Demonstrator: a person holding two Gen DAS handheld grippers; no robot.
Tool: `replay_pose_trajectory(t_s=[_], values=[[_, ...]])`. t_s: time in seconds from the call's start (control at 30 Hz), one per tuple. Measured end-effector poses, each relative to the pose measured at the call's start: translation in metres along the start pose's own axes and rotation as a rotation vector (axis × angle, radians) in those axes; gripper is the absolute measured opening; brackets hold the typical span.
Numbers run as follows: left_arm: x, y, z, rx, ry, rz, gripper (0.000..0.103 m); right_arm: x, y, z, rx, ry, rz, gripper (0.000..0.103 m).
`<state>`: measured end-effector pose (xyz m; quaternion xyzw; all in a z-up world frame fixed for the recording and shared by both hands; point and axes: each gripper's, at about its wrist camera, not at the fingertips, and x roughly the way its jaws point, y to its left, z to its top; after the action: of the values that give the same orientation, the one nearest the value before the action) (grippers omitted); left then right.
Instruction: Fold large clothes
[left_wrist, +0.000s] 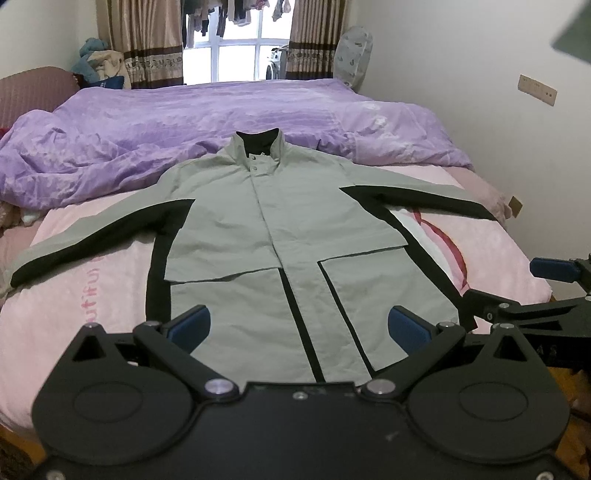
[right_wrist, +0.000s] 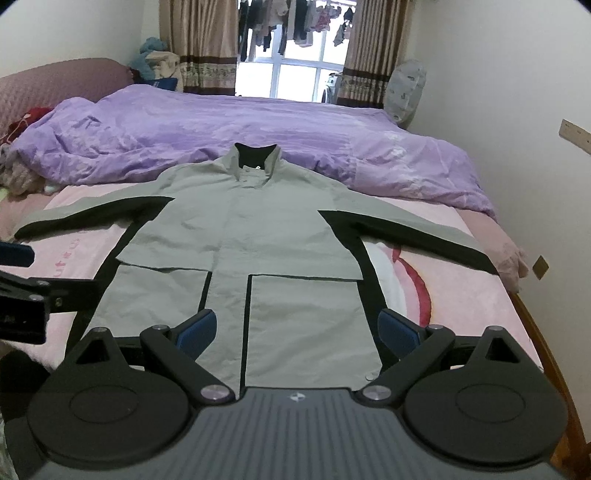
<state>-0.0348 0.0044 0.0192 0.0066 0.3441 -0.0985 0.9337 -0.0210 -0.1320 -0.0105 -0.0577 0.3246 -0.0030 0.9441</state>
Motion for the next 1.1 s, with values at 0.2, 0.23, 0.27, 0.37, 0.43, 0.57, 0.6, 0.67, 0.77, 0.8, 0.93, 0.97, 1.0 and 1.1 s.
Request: replay_pose_trajectory(t_s=[0.2,0.23,0.27,0.37,0.43,0.57,0.6,0.67,0.77,0.8,0.93,0.97,1.0,1.1], values=[[0.000,0.001,-0.002,-0.010,-0.001,0.003,0.103,0.006,-0.002,-0.002,0.018,-0.002,-0.006,0.103],[0.000,0.000,-0.001,-0.010,-0.004,0.003,0.103,0.009,-0.002,-0.002,0.023,-0.001,0.001,0.103],[-0.001,0.000,-0.001,-0.008,-0.009,-0.002,0.103,0.012,-0.002,-0.002,0.023,0.008,0.004,0.103],[0.001,0.000,-0.001,-0.008,-0.008,-0.001,0.103,0.018,0.000,0.000,0.016,0.016,0.003,0.103],[0.005,0.001,0.000,-0.011,0.009,0.003,0.103,0.018,0.000,0.002,0.020,0.015,0.006,0.103],[0.011,0.002,0.001,-0.018,0.027,-0.002,0.103,0.018,0.003,0.006,-0.008,0.010,-0.016,0.103],[0.011,0.002,0.002,-0.019,0.027,-0.008,0.103,0.017,0.003,0.007,-0.010,0.005,-0.019,0.103],[0.010,0.001,0.003,-0.009,0.026,-0.008,0.103,0.015,0.004,0.008,-0.002,-0.002,-0.004,0.103],[0.011,0.002,0.003,0.001,0.028,-0.013,0.103,0.017,0.006,0.011,0.015,0.002,0.014,0.103],[0.012,0.003,0.004,0.001,0.029,-0.016,0.103,0.018,0.008,0.011,0.010,0.002,0.010,0.103],[0.017,0.008,0.004,-0.002,0.023,-0.016,0.103,0.025,0.015,0.013,-0.006,0.016,-0.002,0.103],[0.018,0.011,0.004,-0.007,0.025,-0.019,0.103,0.028,0.016,0.014,-0.006,0.020,-0.008,0.103],[0.020,0.014,0.004,-0.013,0.027,-0.022,0.103,0.030,0.017,0.015,-0.002,0.025,-0.015,0.103],[0.026,0.026,0.008,-0.037,0.024,-0.017,0.103,0.037,0.021,0.017,0.008,0.024,-0.012,0.103]])
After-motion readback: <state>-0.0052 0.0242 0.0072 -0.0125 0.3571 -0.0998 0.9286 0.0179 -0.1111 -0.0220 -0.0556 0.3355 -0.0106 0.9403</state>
